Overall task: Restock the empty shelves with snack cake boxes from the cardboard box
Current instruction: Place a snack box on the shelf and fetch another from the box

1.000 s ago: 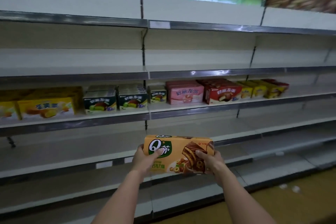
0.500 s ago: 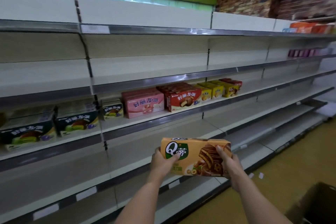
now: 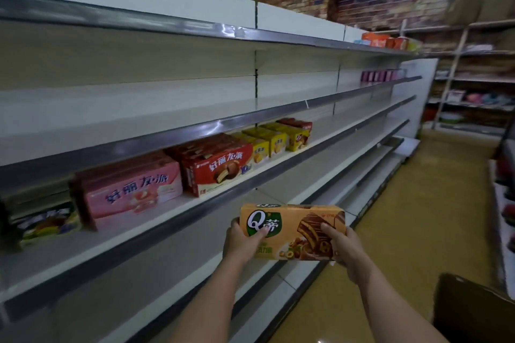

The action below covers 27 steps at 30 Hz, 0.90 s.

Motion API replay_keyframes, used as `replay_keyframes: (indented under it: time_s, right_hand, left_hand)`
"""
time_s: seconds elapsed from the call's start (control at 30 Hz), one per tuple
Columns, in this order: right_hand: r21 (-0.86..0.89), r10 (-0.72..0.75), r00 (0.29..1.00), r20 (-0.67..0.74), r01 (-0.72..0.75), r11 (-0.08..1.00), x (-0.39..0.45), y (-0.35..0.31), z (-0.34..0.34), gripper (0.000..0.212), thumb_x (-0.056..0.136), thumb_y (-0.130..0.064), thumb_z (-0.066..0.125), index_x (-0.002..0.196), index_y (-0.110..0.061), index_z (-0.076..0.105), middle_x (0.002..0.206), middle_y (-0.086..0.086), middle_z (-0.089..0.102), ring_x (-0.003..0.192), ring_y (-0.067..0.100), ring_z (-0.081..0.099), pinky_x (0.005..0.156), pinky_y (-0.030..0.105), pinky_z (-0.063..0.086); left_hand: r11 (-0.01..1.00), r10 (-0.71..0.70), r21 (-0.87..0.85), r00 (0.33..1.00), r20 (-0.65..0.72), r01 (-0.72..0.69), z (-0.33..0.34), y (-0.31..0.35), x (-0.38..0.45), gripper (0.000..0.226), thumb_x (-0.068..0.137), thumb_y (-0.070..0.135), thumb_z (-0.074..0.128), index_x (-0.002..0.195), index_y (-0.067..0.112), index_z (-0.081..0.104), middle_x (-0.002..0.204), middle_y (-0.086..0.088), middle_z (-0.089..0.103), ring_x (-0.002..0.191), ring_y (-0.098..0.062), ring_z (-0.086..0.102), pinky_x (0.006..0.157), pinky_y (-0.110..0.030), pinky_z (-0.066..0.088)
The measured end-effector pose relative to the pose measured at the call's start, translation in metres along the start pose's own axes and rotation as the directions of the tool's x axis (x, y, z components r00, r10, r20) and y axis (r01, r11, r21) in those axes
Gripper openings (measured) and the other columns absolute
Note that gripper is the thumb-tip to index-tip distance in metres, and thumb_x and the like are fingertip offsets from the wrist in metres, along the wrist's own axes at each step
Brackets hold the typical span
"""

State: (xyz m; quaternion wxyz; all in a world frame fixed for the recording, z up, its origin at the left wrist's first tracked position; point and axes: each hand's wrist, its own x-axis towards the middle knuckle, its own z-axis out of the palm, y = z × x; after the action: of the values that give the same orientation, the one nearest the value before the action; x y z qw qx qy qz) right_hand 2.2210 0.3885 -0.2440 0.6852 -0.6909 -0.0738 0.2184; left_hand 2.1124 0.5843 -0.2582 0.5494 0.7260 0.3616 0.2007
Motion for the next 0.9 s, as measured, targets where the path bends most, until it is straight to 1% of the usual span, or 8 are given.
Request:
replay_keyframes:
  time_s: [0.13,0.27,0.4,0.53,0.63,0.7,0.8,0.9]
  right_hand:
    - [0.001,0.005,0.995,-0.1,-0.005,1.0,0.052,-0.016,0.021,0.027,0.088,-0.027,0.066,0.106,-0.011,0.055,0.091,0.006,0.066,0.08,0.02,0.063,0.058,0.028,0.046]
    - [0.004,0.038,0.979,-0.201,-0.038,0.999,0.098,-0.02,0.032,0.047,0.084,-0.035,0.071,0.119,-0.007,0.055,0.108,0.014,0.065,0.096,0.03,0.064,0.083,0.044,0.055]
    - [0.049,0.069,0.944,-0.323,-0.056,0.997,0.129,-0.02,0.027,0.048,0.083,-0.036,0.071,0.118,-0.007,0.056,0.112,0.015,0.065,0.099,0.033,0.064,0.089,0.049,0.054]
    - [0.032,0.064,0.915,-0.398,-0.056,0.998,0.169,-0.02,0.012,0.071,0.074,-0.051,0.074,0.128,-0.01,0.053,0.122,0.015,0.06,0.105,0.033,0.061,0.089,0.05,0.054]
    - [0.019,0.052,0.902,-0.429,-0.048,0.999,0.218,-0.006,-0.013,0.106,0.044,-0.074,0.072,0.129,-0.014,0.052,0.13,0.012,0.054,0.109,0.034,0.059,0.088,0.051,0.054]
    - [0.018,0.055,0.905,-0.422,-0.053,0.998,0.236,-0.02,-0.021,0.099,0.05,-0.071,0.074,0.126,-0.011,0.054,0.128,0.013,0.055,0.109,0.034,0.059,0.089,0.051,0.053]
    - [0.019,0.037,0.897,-0.44,-0.031,0.999,0.264,-0.046,-0.039,0.056,0.078,-0.046,0.073,0.118,-0.01,0.057,0.121,0.013,0.059,0.109,0.034,0.059,0.093,0.05,0.051]
    - [0.006,0.022,0.902,-0.432,-0.021,1.0,0.311,-0.065,-0.069,0.053,0.079,-0.046,0.072,0.116,-0.011,0.057,0.119,0.013,0.061,0.108,0.033,0.059,0.094,0.049,0.051]
  left_hand:
    - [0.998,0.015,0.054,0.995,0.096,-0.02,0.002,0.014,0.067,0.057,0.078,0.041,0.074,0.123,0.021,0.046,0.118,0.0,0.061,0.099,-0.016,0.061,0.083,-0.033,0.053]
    - [0.995,0.027,0.088,0.982,0.185,-0.044,0.015,0.023,0.121,0.056,0.081,0.037,0.073,0.127,0.019,0.046,0.122,0.0,0.059,0.103,-0.017,0.058,0.086,-0.032,0.05]
    - [0.994,0.028,0.095,0.969,0.244,-0.053,0.041,0.024,0.159,0.062,0.076,0.036,0.076,0.128,0.019,0.048,0.122,-0.002,0.06,0.106,-0.02,0.06,0.09,-0.036,0.051]
    - [0.99,0.041,0.118,0.962,0.271,-0.075,0.073,0.035,0.195,0.067,0.071,0.039,0.079,0.128,0.018,0.049,0.123,-0.004,0.058,0.107,-0.022,0.06,0.093,-0.043,0.052]
    - [0.984,0.045,0.157,0.964,0.261,-0.089,0.1,0.044,0.224,0.068,0.068,0.044,0.079,0.124,0.015,0.052,0.124,-0.007,0.053,0.108,-0.026,0.058,0.093,-0.047,0.051]
    - [0.983,0.048,0.157,0.964,0.263,-0.092,0.123,0.053,0.245,0.075,0.061,0.052,0.077,0.123,0.017,0.053,0.125,-0.007,0.053,0.108,-0.026,0.059,0.092,-0.047,0.052]
    - [0.985,0.063,0.143,0.966,0.252,-0.102,0.159,0.074,0.272,0.076,0.062,0.051,0.078,0.125,0.017,0.051,0.129,-0.008,0.053,0.111,-0.027,0.058,0.092,-0.047,0.052]
    - [0.979,0.099,0.155,0.97,0.224,-0.135,0.195,0.102,0.295,0.068,0.071,0.043,0.078,0.126,0.014,0.05,0.126,-0.008,0.053,0.11,-0.026,0.057,0.092,-0.046,0.052]
